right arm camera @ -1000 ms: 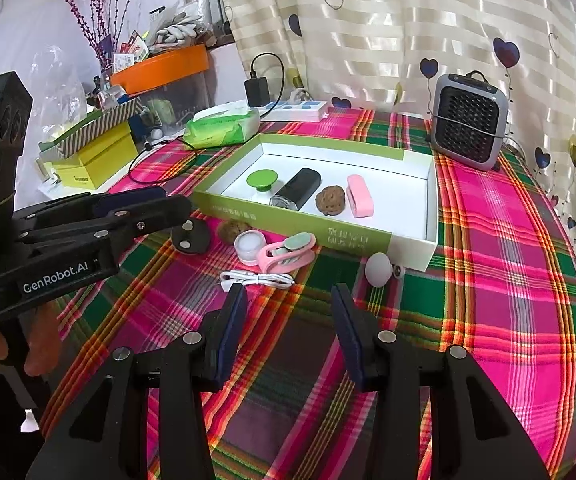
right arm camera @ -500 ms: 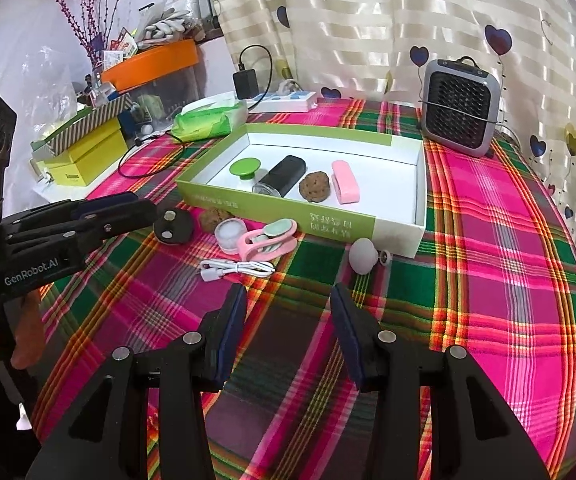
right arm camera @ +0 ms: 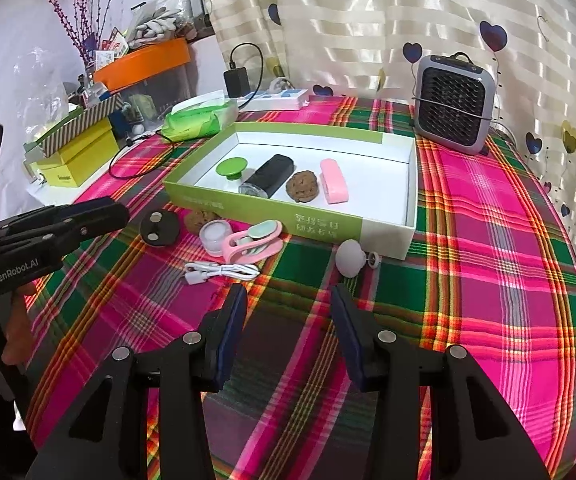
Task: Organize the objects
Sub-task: 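Grasp the black oval device with the left tool while the right tool approaches the white egg-shaped object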
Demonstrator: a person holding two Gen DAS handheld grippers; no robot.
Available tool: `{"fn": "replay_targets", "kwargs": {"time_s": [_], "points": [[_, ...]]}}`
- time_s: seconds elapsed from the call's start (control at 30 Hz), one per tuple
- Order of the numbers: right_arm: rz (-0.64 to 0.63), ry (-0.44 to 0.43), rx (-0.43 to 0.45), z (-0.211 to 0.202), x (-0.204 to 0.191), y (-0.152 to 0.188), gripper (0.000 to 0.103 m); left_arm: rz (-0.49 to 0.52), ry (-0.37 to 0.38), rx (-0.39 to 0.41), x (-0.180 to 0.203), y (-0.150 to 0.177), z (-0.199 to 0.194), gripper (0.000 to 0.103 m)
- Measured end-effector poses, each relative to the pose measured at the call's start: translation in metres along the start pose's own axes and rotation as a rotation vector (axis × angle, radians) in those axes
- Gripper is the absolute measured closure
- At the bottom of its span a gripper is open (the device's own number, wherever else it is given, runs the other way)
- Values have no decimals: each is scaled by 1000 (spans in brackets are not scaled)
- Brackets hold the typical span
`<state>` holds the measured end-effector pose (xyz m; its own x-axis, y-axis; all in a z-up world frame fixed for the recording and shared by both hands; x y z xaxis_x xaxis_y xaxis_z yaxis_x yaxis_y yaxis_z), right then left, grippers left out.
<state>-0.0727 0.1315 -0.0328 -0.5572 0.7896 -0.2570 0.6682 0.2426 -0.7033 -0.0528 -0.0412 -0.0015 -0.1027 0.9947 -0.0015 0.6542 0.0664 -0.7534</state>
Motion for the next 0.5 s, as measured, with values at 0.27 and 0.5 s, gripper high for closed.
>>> {"fn": "replay_targets", "kwargs": {"time_s": [0.27,0.5], "points": [[16,10,-17,9,13,-2,58,-21,-6,-33,-9,0,18,66],[36,21,-21,17,27,-7,58,-75,4,-92,-16,4,40,65]]}}
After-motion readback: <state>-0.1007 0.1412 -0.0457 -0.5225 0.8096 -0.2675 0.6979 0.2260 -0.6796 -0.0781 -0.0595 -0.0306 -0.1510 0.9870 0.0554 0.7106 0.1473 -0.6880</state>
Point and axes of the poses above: each gripper's, at about its wrist camera, not at the fingertips, and z roughly the way its jaws point, x to its right, y to its underside, the point moved 7 cm from there along z, roughly the way its jaws point, and after that the axes turned 12 degrees about -y, right-handed, at the moved point
